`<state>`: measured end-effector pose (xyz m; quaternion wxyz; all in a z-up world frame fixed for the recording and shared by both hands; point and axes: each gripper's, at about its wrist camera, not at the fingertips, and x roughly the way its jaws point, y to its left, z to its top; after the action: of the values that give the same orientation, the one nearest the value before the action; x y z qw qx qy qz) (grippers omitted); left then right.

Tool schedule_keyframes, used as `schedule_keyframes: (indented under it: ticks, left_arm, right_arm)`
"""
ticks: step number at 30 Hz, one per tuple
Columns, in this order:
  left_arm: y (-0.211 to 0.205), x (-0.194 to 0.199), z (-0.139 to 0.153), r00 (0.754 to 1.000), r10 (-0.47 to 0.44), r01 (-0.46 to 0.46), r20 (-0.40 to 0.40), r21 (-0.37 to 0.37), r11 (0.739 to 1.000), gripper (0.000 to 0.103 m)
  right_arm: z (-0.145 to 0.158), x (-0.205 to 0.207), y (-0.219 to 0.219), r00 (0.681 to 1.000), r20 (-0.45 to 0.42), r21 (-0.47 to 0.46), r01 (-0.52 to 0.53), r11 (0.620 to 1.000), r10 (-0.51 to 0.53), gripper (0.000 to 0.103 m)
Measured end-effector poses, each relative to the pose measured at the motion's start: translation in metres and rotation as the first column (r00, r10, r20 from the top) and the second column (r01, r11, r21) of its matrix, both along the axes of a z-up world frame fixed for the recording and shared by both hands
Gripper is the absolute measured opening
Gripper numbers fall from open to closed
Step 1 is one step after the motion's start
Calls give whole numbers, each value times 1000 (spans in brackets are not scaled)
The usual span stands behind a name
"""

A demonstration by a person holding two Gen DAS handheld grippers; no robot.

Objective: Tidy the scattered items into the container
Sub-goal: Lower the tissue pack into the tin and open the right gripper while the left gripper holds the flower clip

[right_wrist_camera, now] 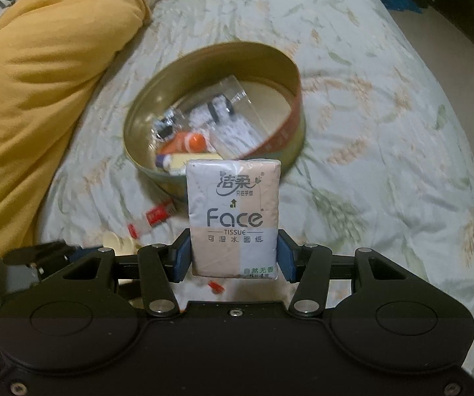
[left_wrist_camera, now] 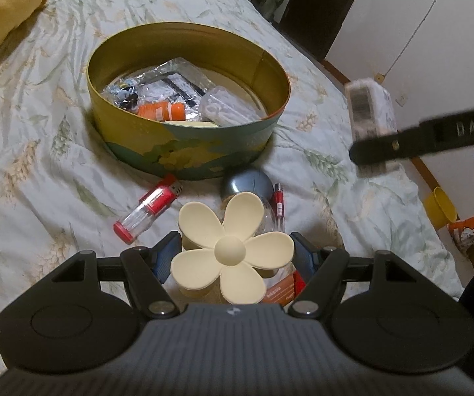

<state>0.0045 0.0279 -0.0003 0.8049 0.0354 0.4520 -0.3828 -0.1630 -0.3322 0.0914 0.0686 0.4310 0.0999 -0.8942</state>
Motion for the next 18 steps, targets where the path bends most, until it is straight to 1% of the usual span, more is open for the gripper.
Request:
schedule_keyframes:
  ticks: [9,18]
  left_arm:
    - [0,0,0,1000,-6,6,4,-2,1000,72]
    - [0,0,0,1000,-3,3,2,-7,1000,72]
  right_arm:
    - [20,-21,-26,999,-36,-1,-19,1000,19,50]
    - [26,-53,-48,999,-46,-2,-13,1000,13,50]
